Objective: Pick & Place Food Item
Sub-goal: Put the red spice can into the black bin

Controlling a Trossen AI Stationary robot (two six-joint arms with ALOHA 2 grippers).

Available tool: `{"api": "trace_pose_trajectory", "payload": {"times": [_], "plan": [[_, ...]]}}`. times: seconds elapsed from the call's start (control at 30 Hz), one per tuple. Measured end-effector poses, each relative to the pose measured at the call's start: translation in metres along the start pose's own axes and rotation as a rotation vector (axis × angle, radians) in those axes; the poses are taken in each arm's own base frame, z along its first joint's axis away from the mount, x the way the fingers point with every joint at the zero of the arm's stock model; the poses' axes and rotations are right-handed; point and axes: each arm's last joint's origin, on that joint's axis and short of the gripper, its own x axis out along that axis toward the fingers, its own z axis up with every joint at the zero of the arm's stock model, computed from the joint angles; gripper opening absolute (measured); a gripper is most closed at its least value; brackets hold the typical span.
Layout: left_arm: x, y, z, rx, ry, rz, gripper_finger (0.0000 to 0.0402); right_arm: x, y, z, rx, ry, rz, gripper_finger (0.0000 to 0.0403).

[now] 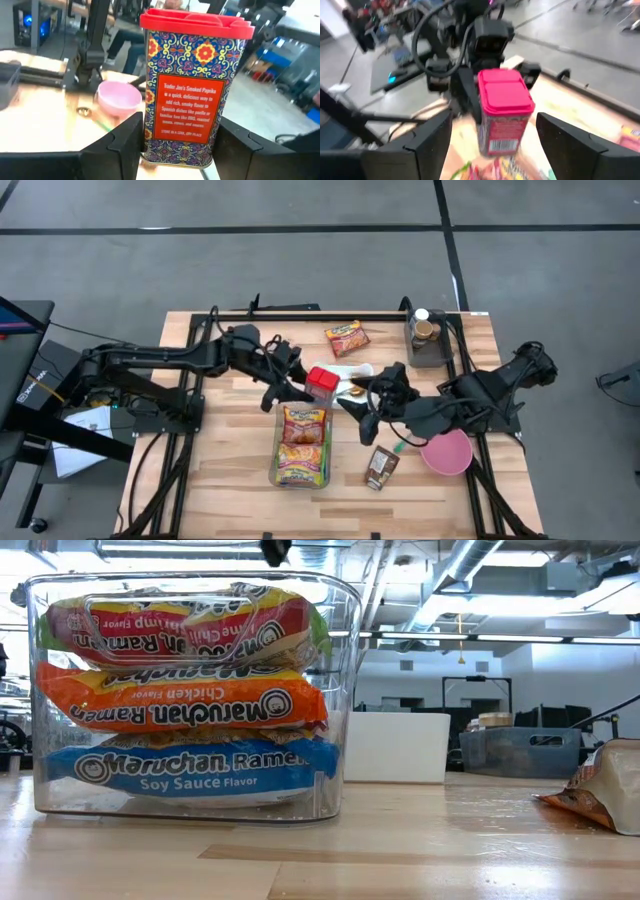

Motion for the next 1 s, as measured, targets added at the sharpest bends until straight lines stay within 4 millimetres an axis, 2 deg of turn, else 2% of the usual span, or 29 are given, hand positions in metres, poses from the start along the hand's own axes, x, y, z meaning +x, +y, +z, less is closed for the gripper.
{"api": "trace_pose_trajectory", "payload": {"times": [0.17,0.37,0.7,1.0], "plan": [[0.001,-0.008,-0.011,-0.007,0.096,-0.007,0.0182,0.015,-0.004,-0.006,-0.011,0.12,0.05,0.0281],[0.007,-0.016,-0.024,-0.036,0.194,-0.014,0.0182,0.027,-0.011,0.0,-0.017,0.174,0.101,0.0282],[0.01,-0.025,-0.027,-0.026,0.201,-0.003,0.0182,0.053,-0.026,0.006,-0.005,0.32,0.23,0.0282],[0.01,-0.025,-0.027,-0.027,0.199,0.016,0.0182,0.06,-0.035,0.014,-0.008,0.345,0.282,0.0282]]}}
